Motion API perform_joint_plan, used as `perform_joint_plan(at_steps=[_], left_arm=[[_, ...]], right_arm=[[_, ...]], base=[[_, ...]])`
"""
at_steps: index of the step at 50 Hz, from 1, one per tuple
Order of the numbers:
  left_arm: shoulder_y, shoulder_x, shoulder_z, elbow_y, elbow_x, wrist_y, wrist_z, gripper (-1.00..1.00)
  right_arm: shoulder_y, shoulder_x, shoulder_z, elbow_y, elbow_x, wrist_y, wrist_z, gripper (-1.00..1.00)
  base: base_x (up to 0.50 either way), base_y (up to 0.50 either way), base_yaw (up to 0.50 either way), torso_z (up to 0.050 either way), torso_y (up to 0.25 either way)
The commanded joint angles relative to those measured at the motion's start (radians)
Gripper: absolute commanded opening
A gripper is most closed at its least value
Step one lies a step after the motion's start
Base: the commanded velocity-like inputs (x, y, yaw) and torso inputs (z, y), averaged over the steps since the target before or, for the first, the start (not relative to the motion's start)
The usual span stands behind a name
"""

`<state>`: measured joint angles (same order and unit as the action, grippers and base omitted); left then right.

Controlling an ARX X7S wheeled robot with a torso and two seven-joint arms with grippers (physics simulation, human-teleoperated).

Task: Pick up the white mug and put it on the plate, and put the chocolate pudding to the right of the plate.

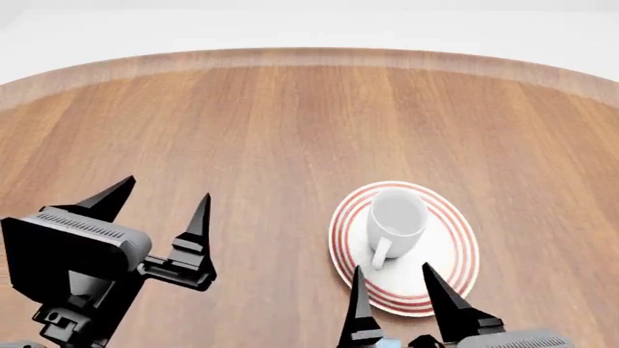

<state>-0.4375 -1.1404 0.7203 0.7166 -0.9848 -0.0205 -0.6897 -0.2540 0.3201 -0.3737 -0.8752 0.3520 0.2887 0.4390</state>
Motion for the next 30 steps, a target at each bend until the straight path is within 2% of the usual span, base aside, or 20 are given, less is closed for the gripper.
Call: perform_joint_plan(at_steps=[1, 13, 30], left_arm=[[0.008, 0.023, -0.029, -0.002, -0.004, -0.002, 0.029, 1.0], [0.006, 0.025, -0.028, -0.002, -0.011, -0.008, 0.026, 1.0], [0.022, 0.013, -0.032, 0.005, -0.02, 0.001, 0.016, 1.0]], right_arm=[[0.006, -0.026, 0.039, -0.014, 0.078, 0.088, 0.001, 1.0], [-0.005, -0.008, 0.018, -0.055, 0.088, 0.144, 0.032, 1.0], [-0.091, 0.008, 0.005, -0.073, 0.099, 0.129, 0.063, 1.0]], base=[[0.0, 0.0, 0.0, 0.0, 0.0], [0.0, 0.0, 0.0, 0.0, 0.0], [0.0, 0.0, 0.0, 0.0, 0.0]])
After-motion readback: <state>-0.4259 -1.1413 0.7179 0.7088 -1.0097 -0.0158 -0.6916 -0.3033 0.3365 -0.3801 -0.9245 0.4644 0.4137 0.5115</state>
